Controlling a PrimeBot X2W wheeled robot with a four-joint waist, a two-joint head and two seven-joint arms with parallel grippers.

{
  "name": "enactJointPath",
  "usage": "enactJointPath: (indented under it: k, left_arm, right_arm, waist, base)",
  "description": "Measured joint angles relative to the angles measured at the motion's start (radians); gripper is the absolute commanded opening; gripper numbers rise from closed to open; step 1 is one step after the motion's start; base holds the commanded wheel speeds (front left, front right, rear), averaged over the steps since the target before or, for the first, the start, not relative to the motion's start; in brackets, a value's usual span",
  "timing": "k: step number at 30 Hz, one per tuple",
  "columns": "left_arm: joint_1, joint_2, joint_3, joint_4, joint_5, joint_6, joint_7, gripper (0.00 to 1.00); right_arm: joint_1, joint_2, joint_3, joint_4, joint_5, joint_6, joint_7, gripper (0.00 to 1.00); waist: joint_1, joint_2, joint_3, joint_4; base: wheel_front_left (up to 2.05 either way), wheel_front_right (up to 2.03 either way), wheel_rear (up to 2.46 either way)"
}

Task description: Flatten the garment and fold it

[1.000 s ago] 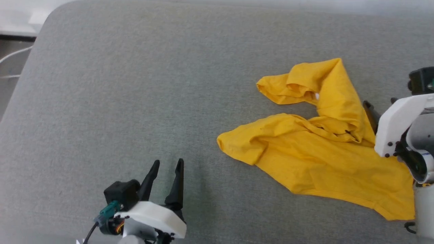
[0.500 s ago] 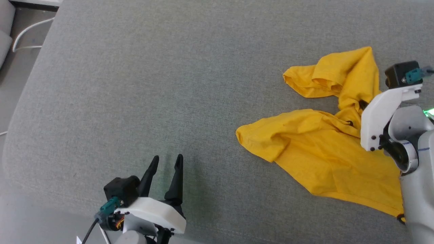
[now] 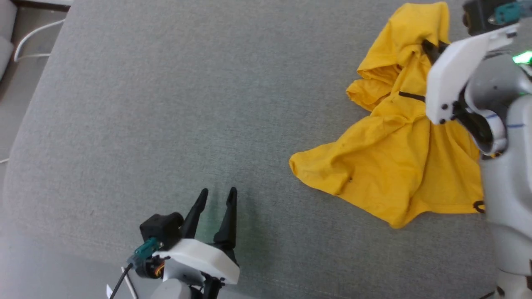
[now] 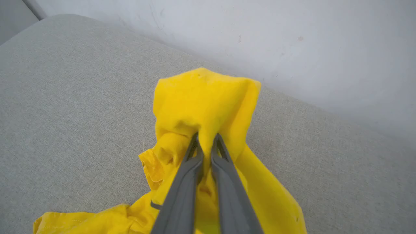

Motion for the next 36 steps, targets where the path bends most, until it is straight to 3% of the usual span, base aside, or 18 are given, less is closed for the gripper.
enactJointPath:
  k: [8, 9, 10, 11, 17, 23, 30, 36]
  left_arm:
    - [-0.05, -0.032, -0.036, 0.052, -0.005, -0.028, -0.005, 1.0]
    - [-0.053, -0.034, -0.038, 0.057, -0.005, -0.033, -0.005, 1.0]
    - [-0.056, -0.037, -0.04, 0.062, -0.005, -0.036, -0.006, 1.0]
    - [-0.06, -0.039, -0.042, 0.068, -0.005, -0.036, -0.006, 1.0]
    - [-0.063, -0.042, -0.031, 0.089, -0.006, -0.036, -0.015, 1.0]
    - [-0.045, -0.015, -0.018, 0.078, -0.006, -0.032, -0.022, 1.0]
    - [-0.018, 0.013, -0.008, 0.033, -0.006, -0.007, -0.008, 1.0]
    - [0.012, 0.032, 0.003, -0.01, -0.006, 0.013, 0.0, 1.0]
  right_arm:
    - [-0.073, 0.04, -0.089, 0.277, -0.207, 0.0, -0.213, 0.0]
    - [-0.081, 0.044, -0.111, 0.31, -0.235, 0.0, -0.233, 0.23]
    - [-0.088, 0.05, -0.135, 0.345, -0.258, 0.0, -0.247, 0.71]
    - [-0.093, 0.058, -0.16, 0.372, -0.274, 0.0, -0.263, 1.0]
    - [-0.128, 0.093, -0.157, 0.475, -0.286, 0.0, -0.333, 1.0]
    - [-0.135, 0.092, -0.101, 0.459, -0.165, 0.0, -0.333, 1.0]
    - [-0.017, -0.011, -0.093, 0.227, -0.027, 0.0, -0.238, 1.0]
    - [0.17, -0.048, -0.211, -0.006, 0.012, 0.0, -0.171, 1.0]
  waist:
    - [0.0, 0.0, 0.027, 0.071]
    - [0.0, 0.0, 0.03, 0.08]
    - [0.0, 0.0, 0.034, 0.089]
    - [0.0, 0.0, 0.036, 0.098]
    - [-0.0001, 0.0, 0.039, 0.114]
    - [0.0, 0.0, 0.012, 0.081]
    - [-0.0002, 0.0, -0.039, 0.008]
    - [-0.0003, 0.0, -0.065, -0.051]
  base:
    - [0.0, 0.0, 0.0]
    - [0.0, 0.0, 0.0]
    - [0.0, 0.0, 0.0]
    - [0.0, 0.0, 0.0]
    - [0.0, 0.0, 0.0]
    - [0.0, 0.0, 0.0]
    - [0.0, 0.0, 0.0]
    - [0.0, 0.0, 0.0]
